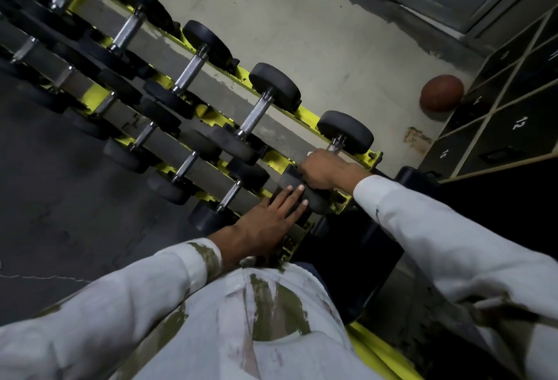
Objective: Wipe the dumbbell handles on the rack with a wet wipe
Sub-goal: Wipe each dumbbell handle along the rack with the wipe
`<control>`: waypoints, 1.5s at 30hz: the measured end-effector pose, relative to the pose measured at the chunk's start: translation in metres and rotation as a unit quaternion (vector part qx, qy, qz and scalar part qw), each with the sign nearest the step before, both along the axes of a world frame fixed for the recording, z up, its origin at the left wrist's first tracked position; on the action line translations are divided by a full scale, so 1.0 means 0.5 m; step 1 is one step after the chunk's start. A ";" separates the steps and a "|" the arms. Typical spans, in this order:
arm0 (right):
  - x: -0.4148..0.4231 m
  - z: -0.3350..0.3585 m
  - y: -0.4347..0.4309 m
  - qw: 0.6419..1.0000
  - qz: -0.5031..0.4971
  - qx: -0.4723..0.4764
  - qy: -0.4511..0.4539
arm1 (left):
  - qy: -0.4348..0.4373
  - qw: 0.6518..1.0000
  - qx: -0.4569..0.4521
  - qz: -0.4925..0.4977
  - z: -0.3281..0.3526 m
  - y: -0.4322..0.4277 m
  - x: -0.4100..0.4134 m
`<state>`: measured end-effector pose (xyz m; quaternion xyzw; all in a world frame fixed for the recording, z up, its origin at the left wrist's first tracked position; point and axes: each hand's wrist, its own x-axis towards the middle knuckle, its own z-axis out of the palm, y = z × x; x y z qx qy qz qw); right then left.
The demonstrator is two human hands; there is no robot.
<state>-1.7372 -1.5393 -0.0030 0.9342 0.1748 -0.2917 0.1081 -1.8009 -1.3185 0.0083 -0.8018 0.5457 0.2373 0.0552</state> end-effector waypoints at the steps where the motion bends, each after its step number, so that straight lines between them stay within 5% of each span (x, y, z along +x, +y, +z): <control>1: 0.006 0.007 -0.003 1.000 -0.016 0.021 0.005 | 0.000 1.000 0.002 0.001 0.001 0.000 -0.002; 5: -0.013 0.022 -0.030 0.995 -0.044 0.047 -0.083 | -0.003 1.000 0.001 0.007 -0.003 0.000 -0.005; 9: -0.049 0.009 -0.032 0.987 0.008 0.149 -0.055 | 0.000 1.000 0.002 0.006 -0.003 -0.001 -0.004; 14: -0.078 -0.033 -0.095 0.939 -0.154 0.175 -0.253 | 0.001 1.000 0.000 0.005 -0.004 0.001 -0.002; 20: -0.161 -0.079 -0.038 0.911 -0.171 0.252 -0.279 | 0.005 1.000 0.007 0.008 0.002 -0.001 -0.002; 23: -0.156 -0.062 -0.018 0.786 -0.402 0.322 -0.344 | 0.005 1.000 0.007 0.010 0.007 -0.003 -0.004; 26: -0.113 -0.078 -0.004 0.555 -0.620 0.425 -0.356 | 0.000 1.000 0.006 0.015 0.004 -0.004 -0.004; 28: -0.086 -0.096 -0.001 0.398 -0.725 0.483 -0.288 | -0.002 1.000 0.009 0.015 0.003 -0.004 -0.006; 30: -0.082 -0.121 -0.002 0.290 -0.791 0.517 -0.154 | 0.001 1.000 0.016 0.015 0.003 -0.004 -0.006; 34: -0.081 -0.125 -0.035 0.258 -0.791 0.554 0.021 | 0.002 1.000 0.015 0.016 0.006 -0.003 -0.006; 37: -0.047 -0.129 -0.068 0.168 -0.793 0.586 0.011 | 0.004 1.000 0.014 0.012 0.010 -0.003 -0.004; 38: -0.043 -0.130 -0.067 0.156 -0.791 0.592 0.003 | 0.004 1.000 0.014 0.010 0.013 -0.003 -0.004; 42: -0.112 -0.098 -0.017 0.326 -0.784 0.528 0.016 | 0.009 1.000 0.016 0.007 0.018 -0.003 -0.002; 45: -0.144 -0.097 -0.006 0.368 -0.761 0.534 -0.016 | 0.013 1.000 0.007 0.010 0.019 -0.004 -0.002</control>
